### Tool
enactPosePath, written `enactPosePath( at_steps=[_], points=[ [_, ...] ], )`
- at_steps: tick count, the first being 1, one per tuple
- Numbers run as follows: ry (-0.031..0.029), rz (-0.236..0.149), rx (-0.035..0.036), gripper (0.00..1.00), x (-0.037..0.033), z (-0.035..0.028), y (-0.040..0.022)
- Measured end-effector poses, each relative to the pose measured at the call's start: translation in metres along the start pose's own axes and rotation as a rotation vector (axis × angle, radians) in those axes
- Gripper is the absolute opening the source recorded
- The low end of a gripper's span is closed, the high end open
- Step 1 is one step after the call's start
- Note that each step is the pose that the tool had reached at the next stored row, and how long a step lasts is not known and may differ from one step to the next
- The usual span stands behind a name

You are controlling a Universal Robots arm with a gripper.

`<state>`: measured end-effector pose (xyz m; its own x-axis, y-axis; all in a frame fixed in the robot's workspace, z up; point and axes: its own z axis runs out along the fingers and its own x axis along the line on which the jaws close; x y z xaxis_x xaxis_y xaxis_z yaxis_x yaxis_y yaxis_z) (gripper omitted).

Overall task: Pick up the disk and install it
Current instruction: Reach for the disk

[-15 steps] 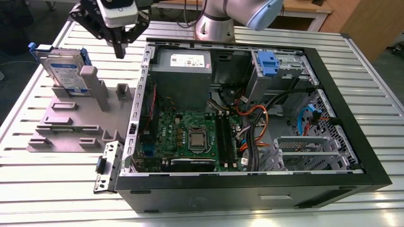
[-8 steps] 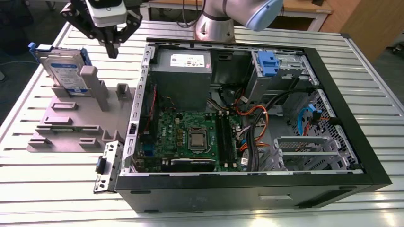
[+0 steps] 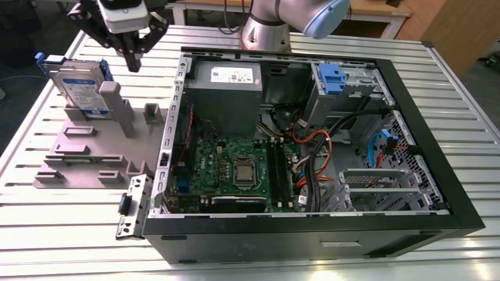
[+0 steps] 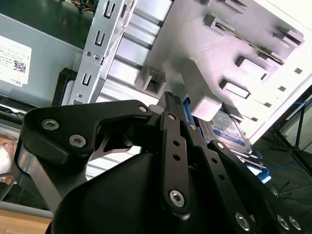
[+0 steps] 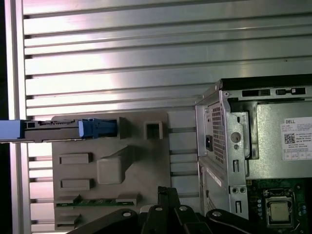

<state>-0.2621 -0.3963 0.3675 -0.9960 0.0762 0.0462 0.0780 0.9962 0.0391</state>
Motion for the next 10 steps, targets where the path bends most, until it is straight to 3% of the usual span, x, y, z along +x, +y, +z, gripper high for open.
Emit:
enactPosePath(
  at_steps=[10],
  points=[
    [0.0, 0.0, 0.0, 0.11, 0.0014, 0.0001, -0.0001]
  ],
)
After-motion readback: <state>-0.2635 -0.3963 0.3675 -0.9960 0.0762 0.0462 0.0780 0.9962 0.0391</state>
